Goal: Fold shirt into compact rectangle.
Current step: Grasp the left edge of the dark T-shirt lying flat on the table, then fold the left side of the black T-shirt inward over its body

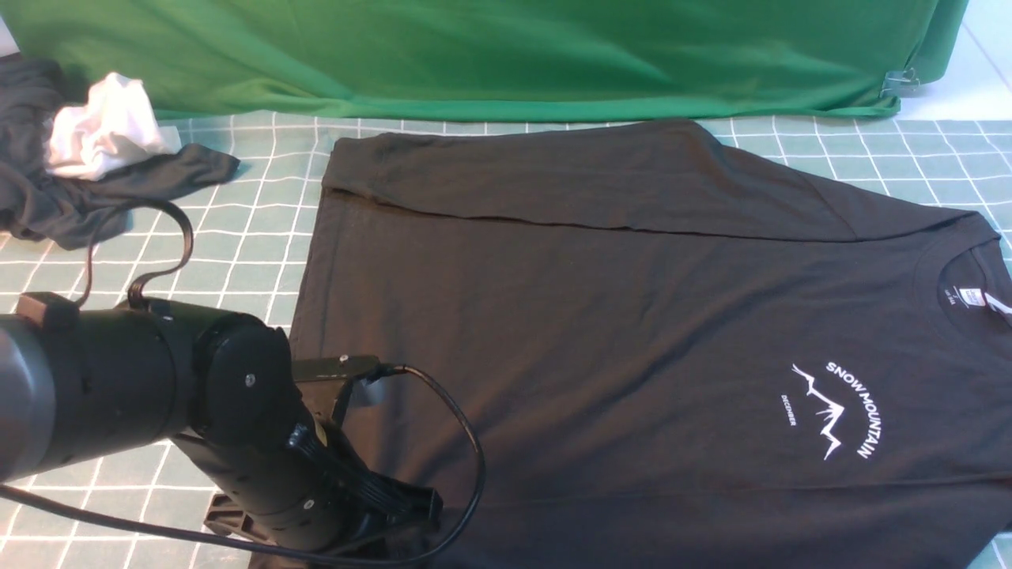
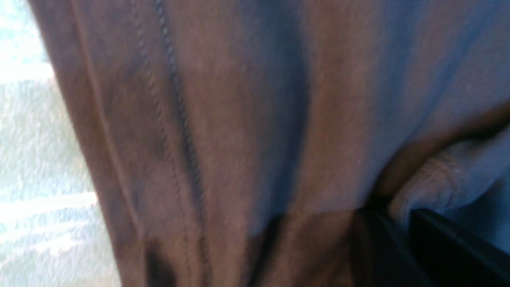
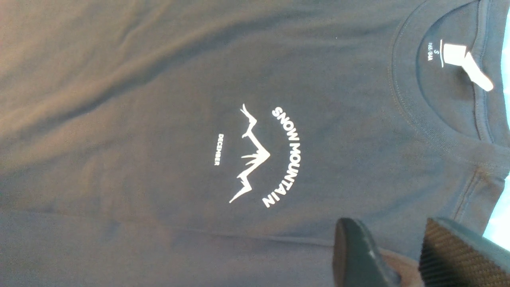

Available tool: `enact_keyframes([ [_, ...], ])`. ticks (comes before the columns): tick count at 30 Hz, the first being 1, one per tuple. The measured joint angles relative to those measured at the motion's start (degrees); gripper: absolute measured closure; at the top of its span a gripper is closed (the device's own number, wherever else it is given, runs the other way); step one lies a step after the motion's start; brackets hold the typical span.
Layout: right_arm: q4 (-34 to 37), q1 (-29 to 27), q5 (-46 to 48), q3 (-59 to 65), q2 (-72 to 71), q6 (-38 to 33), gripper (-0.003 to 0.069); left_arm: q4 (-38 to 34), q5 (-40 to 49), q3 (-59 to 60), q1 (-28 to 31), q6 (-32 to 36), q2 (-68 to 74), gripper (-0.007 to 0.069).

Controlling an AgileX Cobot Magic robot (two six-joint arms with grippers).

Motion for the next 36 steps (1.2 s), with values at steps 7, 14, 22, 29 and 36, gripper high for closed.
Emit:
enact_keyframes([
  [7, 0.00, 0.00, 0.06, 0.00, 0.00, 0.00, 0.0421, -0.16, 1.49, -0.08, 0.00, -1.13, -5.15, 0.0621],
  [14, 0.00, 0.00, 0.11, 0.00, 0.00, 0.05, 0.0421, 1.55, 5.67, -6.38, 0.00, -1.76, -11.76, 0.0620],
  [22, 0.00, 0.00, 0.11, 0.00, 0.00, 0.05, 0.0421, 13.22, 8.63, -19.57, 0.94, -7.90, -10.41, 0.0620],
  [29, 0.07, 0.00, 0.11, 0.00, 0.00, 0.17, 0.0421, 13.97, 6.04, -26.46, 9.90, -8.41, -1.03, 0.0619],
  [36, 0.18, 0.00, 0.11, 0.00, 0.00, 0.21, 0.0421, 10.33, -2.78, -26.76, 13.80, -5.50, 8.18, 0.0618],
])
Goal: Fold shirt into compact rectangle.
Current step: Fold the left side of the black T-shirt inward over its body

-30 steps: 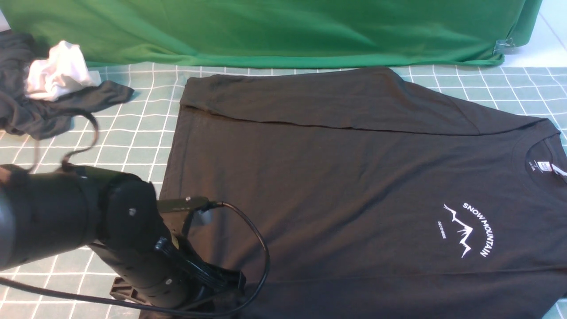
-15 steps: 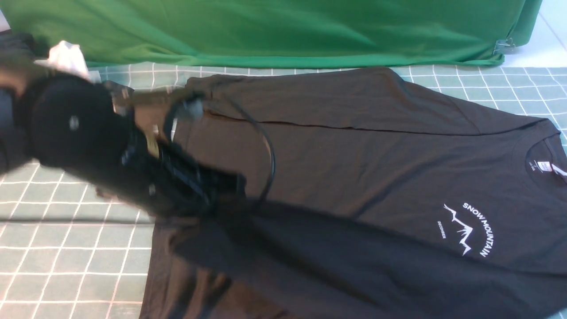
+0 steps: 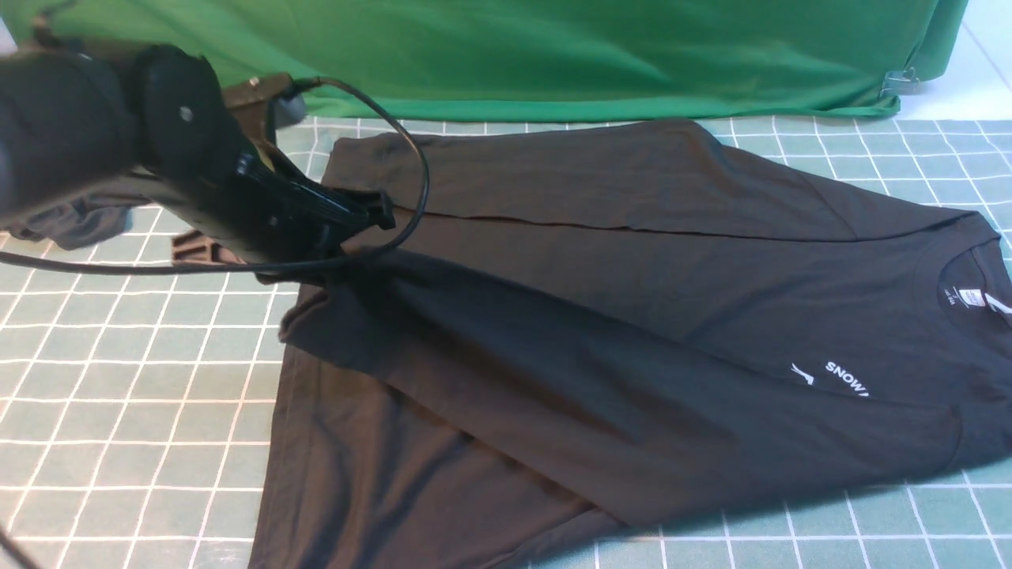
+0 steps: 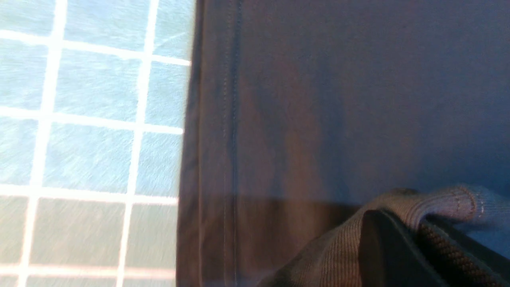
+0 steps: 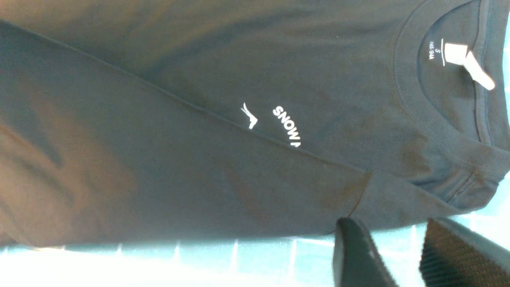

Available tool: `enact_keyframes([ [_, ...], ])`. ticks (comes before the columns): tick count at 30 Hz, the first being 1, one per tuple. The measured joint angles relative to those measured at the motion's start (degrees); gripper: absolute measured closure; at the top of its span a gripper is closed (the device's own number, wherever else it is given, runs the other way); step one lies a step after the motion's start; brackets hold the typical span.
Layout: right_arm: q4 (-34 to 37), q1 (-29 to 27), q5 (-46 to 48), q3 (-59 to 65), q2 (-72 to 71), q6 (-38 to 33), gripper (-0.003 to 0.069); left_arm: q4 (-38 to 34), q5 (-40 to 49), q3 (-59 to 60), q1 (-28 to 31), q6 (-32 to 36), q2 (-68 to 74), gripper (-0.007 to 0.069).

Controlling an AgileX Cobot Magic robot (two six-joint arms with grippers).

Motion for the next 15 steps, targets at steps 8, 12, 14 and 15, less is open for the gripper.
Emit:
enact_keyframes([
  [8, 0.00, 0.00, 0.00, 0.00, 0.00, 0.00, 0.0421, -0.61, -3.52, 0.00, 0.74, 1.01, 6.67, 0.0618],
  [12, 0.00, 0.00, 0.00, 0.00, 0.00, 0.00, 0.0421, -0.61, -4.06, -0.19, 0.97, 1.07, 6.83, 0.0618],
  [14, 0.05, 0.00, 0.00, 0.00, 0.00, 0.00, 0.0421, -0.61, -3.79, -1.06, 1.02, 1.11, 6.75, 0.0618],
  [15, 0.05, 0.00, 0.00, 0.00, 0.00, 0.06, 0.0421, -0.61, -3.49, -1.81, 1.02, 1.11, 6.69, 0.0618],
])
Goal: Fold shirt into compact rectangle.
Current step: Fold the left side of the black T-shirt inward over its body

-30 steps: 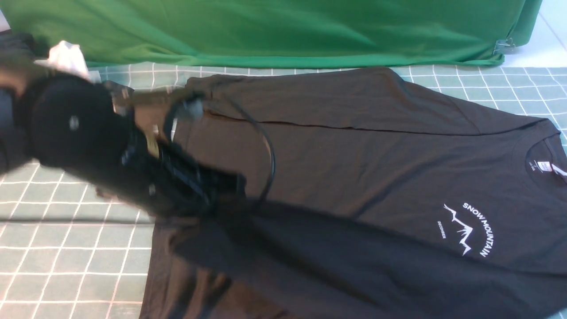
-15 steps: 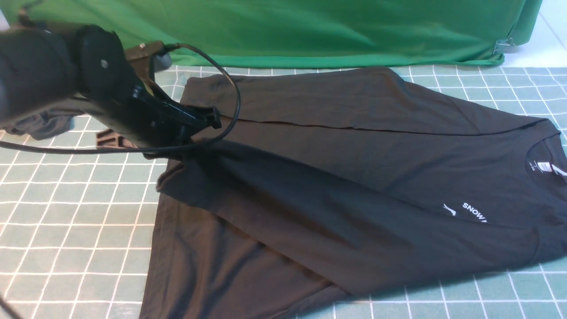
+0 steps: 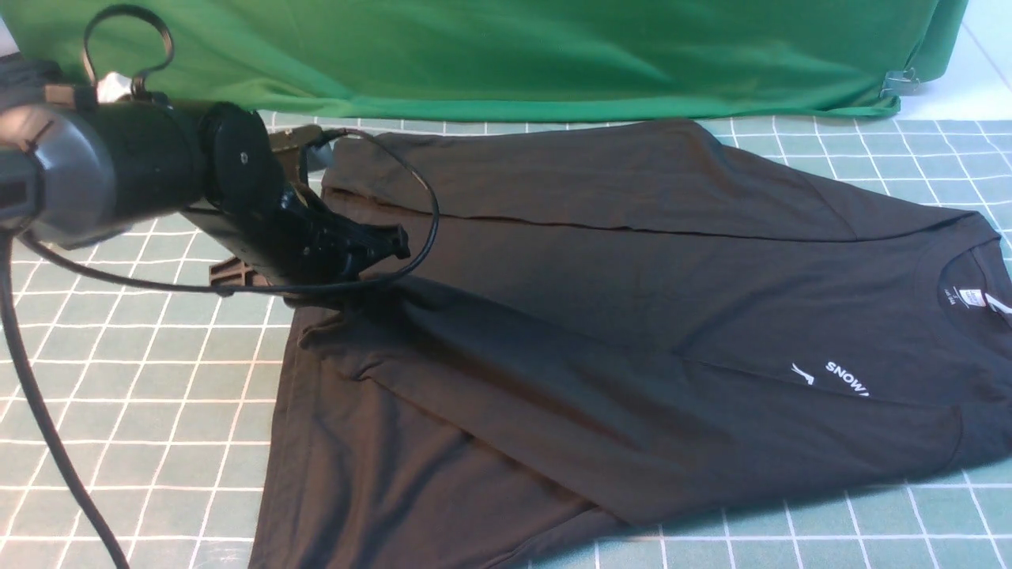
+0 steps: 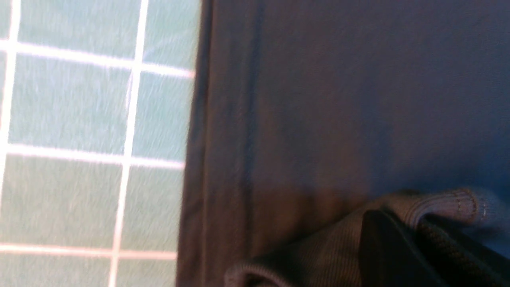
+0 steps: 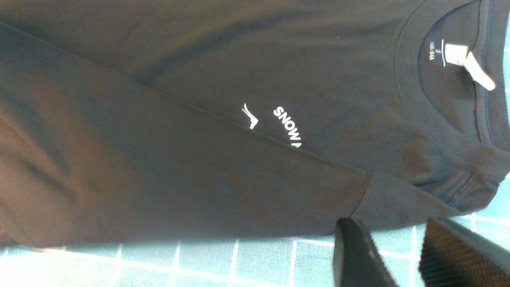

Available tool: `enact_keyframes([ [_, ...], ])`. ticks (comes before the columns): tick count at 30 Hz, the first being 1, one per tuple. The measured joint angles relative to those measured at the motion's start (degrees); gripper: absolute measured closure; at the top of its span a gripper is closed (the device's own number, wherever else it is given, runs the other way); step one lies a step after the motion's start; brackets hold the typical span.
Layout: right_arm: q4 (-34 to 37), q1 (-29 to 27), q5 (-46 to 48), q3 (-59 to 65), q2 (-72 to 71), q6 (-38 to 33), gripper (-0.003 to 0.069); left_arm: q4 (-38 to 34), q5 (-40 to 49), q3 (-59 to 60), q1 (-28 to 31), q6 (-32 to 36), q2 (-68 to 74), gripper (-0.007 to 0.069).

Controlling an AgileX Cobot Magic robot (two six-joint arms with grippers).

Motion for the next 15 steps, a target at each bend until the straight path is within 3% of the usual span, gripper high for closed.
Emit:
enact_keyframes([
  [15, 0.04, 0.00, -0.05, 0.00, 0.00, -0.03, 0.0421, 1.15, -1.76, -7.86, 0.34, 1.10, 2.30, 0.0613],
])
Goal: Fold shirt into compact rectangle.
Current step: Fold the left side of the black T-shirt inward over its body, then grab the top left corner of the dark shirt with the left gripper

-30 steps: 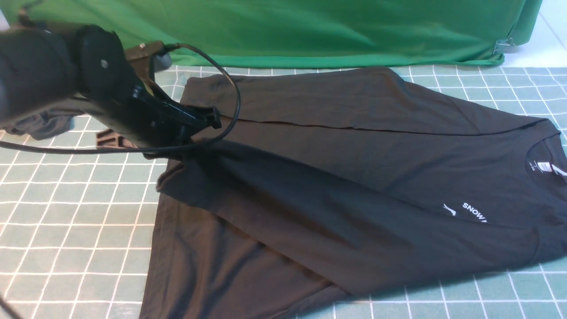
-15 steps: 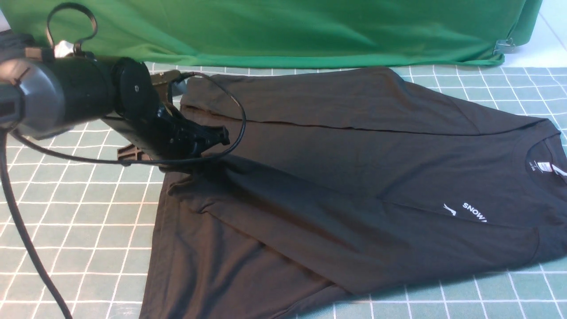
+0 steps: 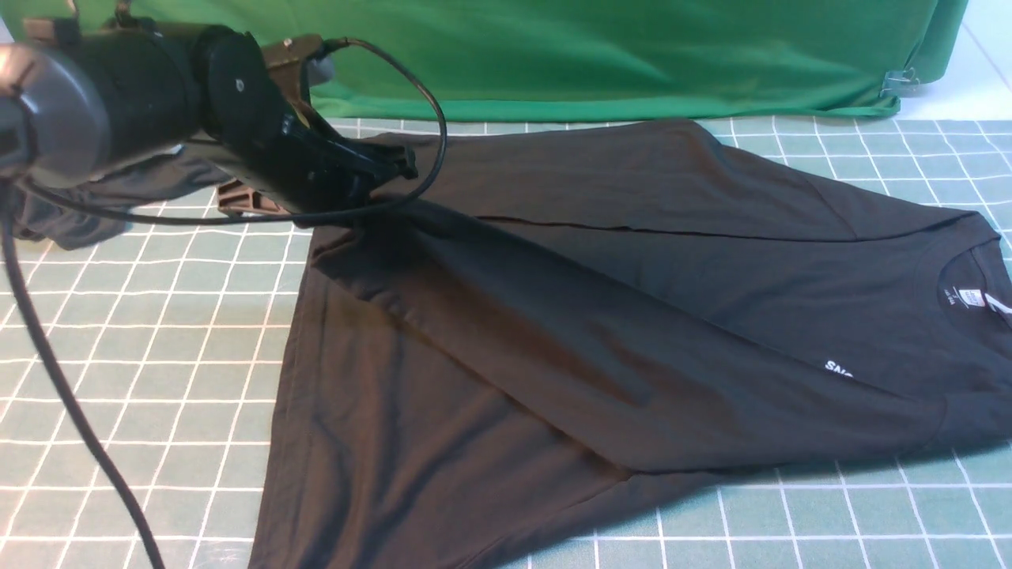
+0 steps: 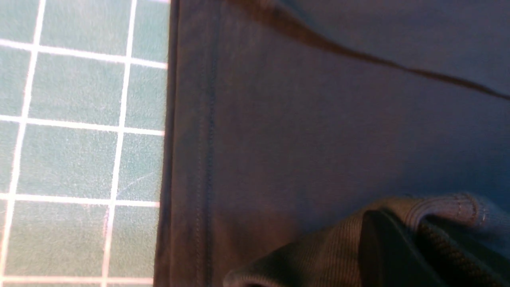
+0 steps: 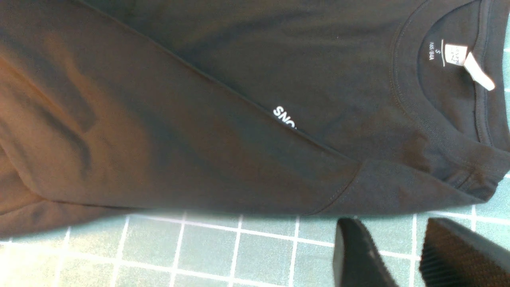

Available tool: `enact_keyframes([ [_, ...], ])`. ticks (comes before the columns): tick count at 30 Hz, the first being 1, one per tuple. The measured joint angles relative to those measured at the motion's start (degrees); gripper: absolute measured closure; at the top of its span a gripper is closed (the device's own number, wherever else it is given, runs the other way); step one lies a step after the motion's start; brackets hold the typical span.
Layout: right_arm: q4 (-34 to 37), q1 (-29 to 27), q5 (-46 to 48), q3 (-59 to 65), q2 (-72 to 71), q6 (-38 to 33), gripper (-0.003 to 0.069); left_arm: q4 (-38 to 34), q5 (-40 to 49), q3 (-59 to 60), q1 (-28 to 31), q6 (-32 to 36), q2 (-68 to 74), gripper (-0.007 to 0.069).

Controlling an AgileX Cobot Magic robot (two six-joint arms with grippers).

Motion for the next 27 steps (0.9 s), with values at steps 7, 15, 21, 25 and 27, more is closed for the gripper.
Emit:
enact_keyframes([
  [7, 0.02, 0.00, -0.06, 0.00, 0.00, 0.00, 0.0421, 0.56, -0.98, -0.06, 0.15, -2.60, 3.64, 0.0522],
  [15, 0.07, 0.00, -0.54, 0.00, 0.00, 0.00, 0.0421, 4.53, 2.14, -7.81, 0.71, -7.20, 4.14, 0.0263],
  [21, 0.07, 0.00, -1.49, 0.00, 0.00, 0.00, 0.0421, 3.39, 7.78, -18.93, 4.26, -8.48, 8.30, 0.0179],
  [25, 0.07, 0.00, -1.69, 0.00, 0.00, -0.04, 0.0421, 0.03, 9.94, -24.07, 6.80, -8.01, 14.08, 0.0181],
  [27, 0.07, 0.00, -1.95, 0.00, 0.00, -0.04, 0.0421, -3.95, 9.81, -25.21, 7.62, -6.71, 16.89, 0.0186],
])
